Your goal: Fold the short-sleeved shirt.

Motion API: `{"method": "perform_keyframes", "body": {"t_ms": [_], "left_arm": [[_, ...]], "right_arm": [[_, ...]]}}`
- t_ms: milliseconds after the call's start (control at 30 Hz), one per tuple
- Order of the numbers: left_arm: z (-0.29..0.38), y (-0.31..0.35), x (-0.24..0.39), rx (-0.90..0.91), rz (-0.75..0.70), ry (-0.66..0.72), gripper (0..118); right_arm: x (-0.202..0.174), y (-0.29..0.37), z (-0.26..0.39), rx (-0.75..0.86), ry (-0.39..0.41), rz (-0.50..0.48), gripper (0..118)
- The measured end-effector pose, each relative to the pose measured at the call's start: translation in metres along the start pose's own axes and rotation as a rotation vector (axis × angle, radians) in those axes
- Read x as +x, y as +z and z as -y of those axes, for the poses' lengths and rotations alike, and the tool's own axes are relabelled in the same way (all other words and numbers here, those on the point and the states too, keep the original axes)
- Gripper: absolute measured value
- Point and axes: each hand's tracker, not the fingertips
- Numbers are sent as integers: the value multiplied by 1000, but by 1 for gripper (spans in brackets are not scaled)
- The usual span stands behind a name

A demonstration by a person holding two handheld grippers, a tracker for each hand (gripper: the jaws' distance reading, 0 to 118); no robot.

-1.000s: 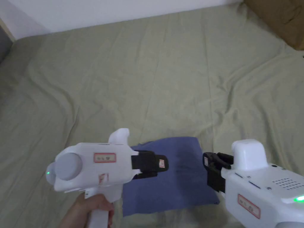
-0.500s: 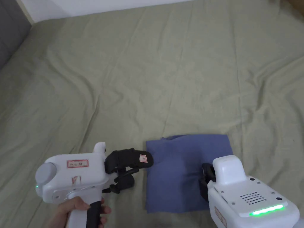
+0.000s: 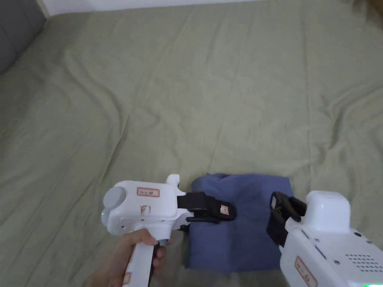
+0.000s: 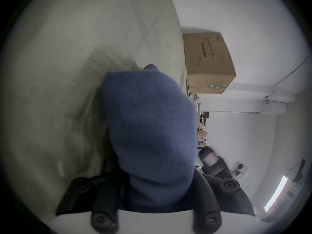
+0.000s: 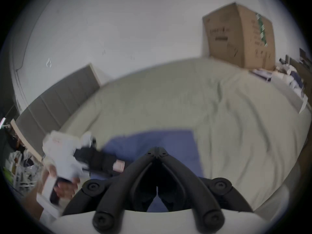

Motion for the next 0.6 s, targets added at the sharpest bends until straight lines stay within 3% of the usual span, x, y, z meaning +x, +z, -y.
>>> {"method": "perform_keyframes", "body": {"t_ms": [100, 233, 300, 367, 500, 600], "left_arm": [[-6, 27, 20, 0, -165, -163, 19], [-16, 92, 54, 29, -340, -267, 19], [-27, 131, 62, 55, -466, -288, 19], [-44, 173, 61, 110, -588, -293, 19], [-82, 259, 46, 145, -789, -307, 19], [-102, 307, 31, 148, -948, -298, 19]], "right_arm": [[-16, 31, -36, 211, 120, 81, 0], [-30, 69, -63, 385, 85, 92, 0], [-41, 83, -71, 411, 84, 134, 0], [-51, 92, -72, 455, 68, 96, 0], [-75, 88, -68, 462, 189, 147, 0], [-87, 80, -64, 439, 193, 152, 0]]}}
